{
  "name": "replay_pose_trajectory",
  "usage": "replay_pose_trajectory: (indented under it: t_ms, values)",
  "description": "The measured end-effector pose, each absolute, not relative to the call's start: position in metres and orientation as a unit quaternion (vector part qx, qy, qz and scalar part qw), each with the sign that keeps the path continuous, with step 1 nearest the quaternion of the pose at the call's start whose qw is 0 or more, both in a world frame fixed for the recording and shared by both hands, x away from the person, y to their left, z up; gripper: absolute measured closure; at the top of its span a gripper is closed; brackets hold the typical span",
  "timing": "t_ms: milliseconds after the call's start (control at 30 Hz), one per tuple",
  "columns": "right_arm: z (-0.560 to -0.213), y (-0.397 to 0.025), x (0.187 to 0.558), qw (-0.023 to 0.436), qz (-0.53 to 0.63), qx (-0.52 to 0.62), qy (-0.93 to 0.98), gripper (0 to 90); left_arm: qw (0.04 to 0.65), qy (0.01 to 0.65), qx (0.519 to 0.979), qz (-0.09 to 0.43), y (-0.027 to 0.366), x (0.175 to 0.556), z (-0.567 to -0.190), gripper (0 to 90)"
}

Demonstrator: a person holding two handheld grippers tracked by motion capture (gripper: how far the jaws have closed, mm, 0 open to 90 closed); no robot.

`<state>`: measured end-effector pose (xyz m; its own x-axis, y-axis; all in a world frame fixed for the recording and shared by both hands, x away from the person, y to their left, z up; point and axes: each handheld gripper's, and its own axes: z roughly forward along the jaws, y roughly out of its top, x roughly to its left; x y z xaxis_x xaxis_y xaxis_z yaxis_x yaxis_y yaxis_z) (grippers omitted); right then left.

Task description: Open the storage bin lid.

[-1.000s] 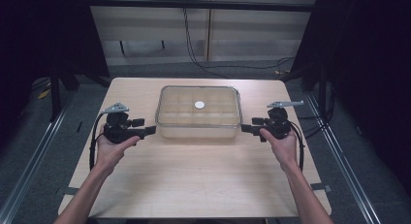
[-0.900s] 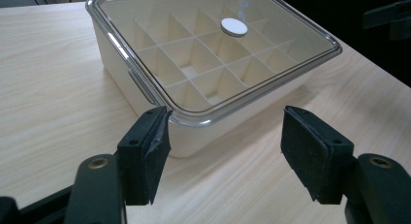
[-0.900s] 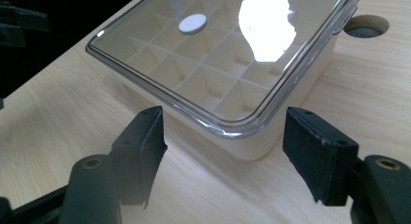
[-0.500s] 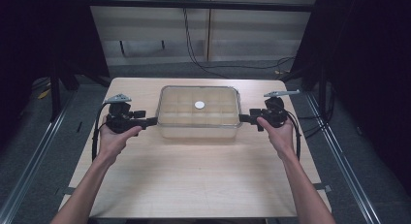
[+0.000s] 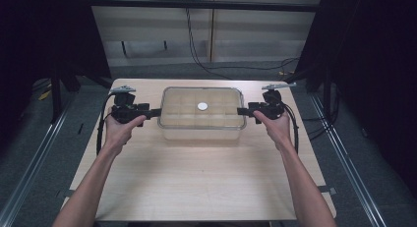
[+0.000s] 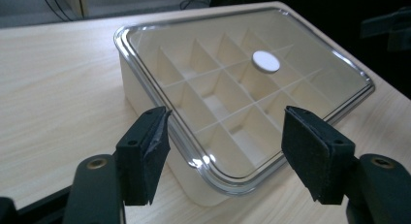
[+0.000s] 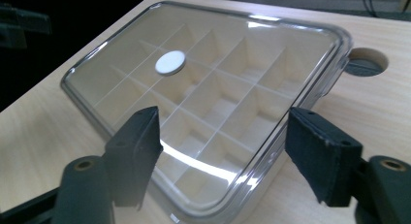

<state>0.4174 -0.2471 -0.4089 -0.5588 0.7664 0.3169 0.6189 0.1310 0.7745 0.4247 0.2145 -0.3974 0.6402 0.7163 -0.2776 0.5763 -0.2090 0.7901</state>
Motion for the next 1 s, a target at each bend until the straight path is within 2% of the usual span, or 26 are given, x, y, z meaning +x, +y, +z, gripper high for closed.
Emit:
replay_pose_trajectory:
  t_ms: [467, 533, 1000]
  values:
    - [-0.402, -0.25, 0.454, 0.085, 0.452, 0.476, 0.75, 28.4, 0.453, 0.433, 0.776, 0.062, 0.202, 0.456, -0.414, 32.4]
    - [-0.408, -0.249, 0.462, 0.076, 0.445, 0.482, 0.751, 28.9, 0.447, 0.431, 0.782, 0.057, 0.2, 0.461, -0.419, 34.7]
    - [-0.437, -0.246, 0.484, 0.064, 0.407, 0.518, 0.749, 30.3, 0.43, 0.439, 0.787, 0.062, 0.192, 0.474, -0.433, 33.0]
